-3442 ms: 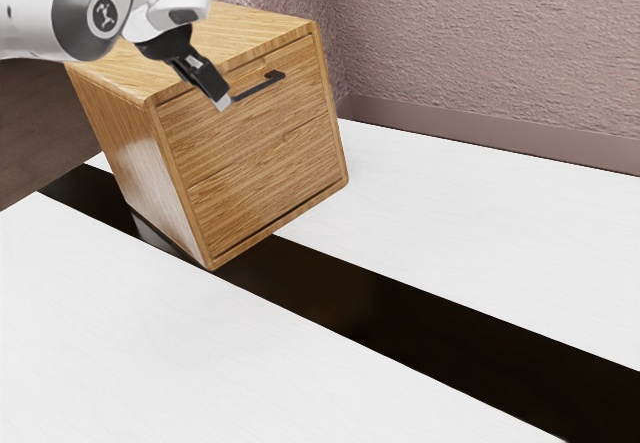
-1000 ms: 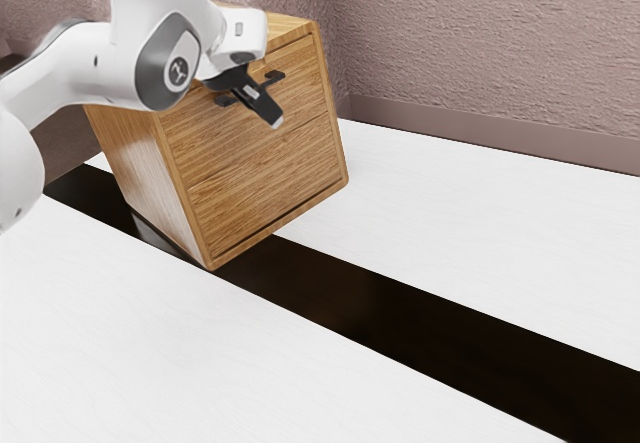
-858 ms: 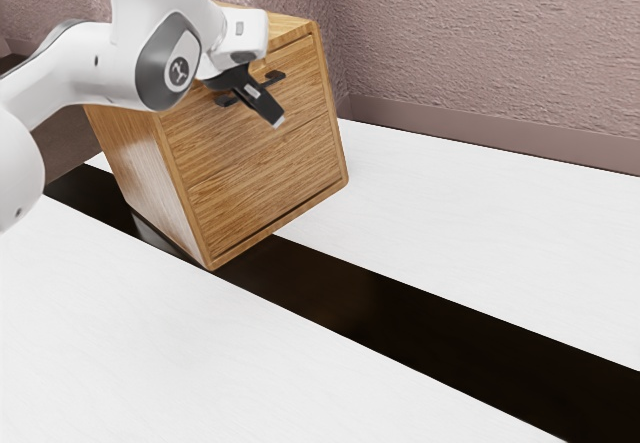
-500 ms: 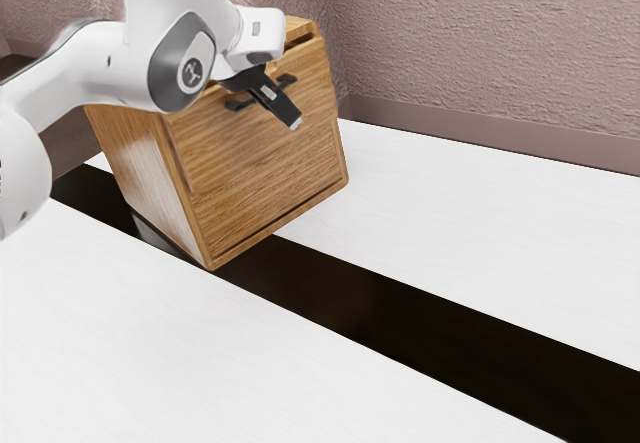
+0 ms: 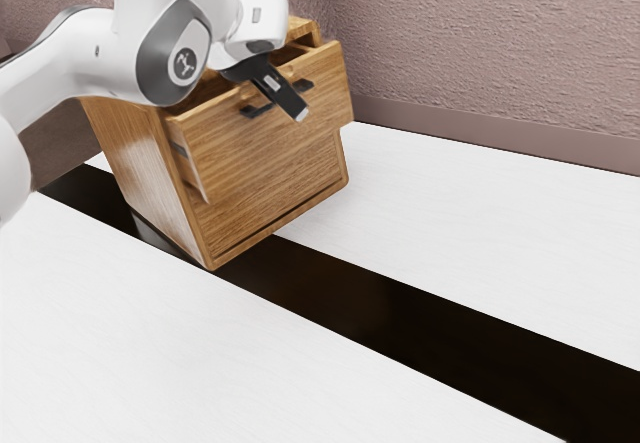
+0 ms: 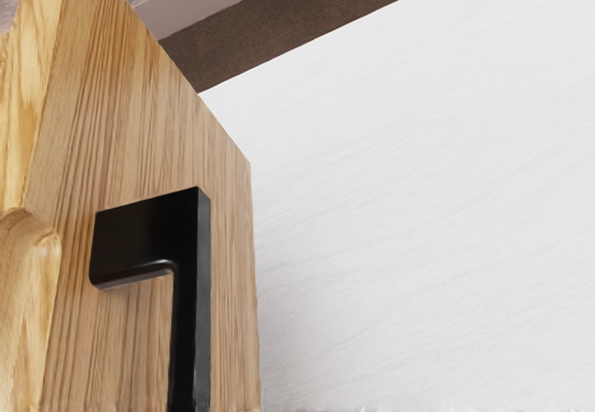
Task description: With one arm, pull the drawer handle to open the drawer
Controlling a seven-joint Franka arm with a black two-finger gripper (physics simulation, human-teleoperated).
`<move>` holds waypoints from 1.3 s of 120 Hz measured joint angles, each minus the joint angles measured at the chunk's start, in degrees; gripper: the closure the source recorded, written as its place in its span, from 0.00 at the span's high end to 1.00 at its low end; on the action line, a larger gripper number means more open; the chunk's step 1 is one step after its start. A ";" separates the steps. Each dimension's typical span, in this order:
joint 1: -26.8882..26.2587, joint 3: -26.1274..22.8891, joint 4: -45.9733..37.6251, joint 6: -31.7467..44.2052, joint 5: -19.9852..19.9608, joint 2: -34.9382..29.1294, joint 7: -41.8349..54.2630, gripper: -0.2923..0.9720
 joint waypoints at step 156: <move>-5.57 -0.22 -5.11 -0.36 -0.07 -2.11 -0.90 0.77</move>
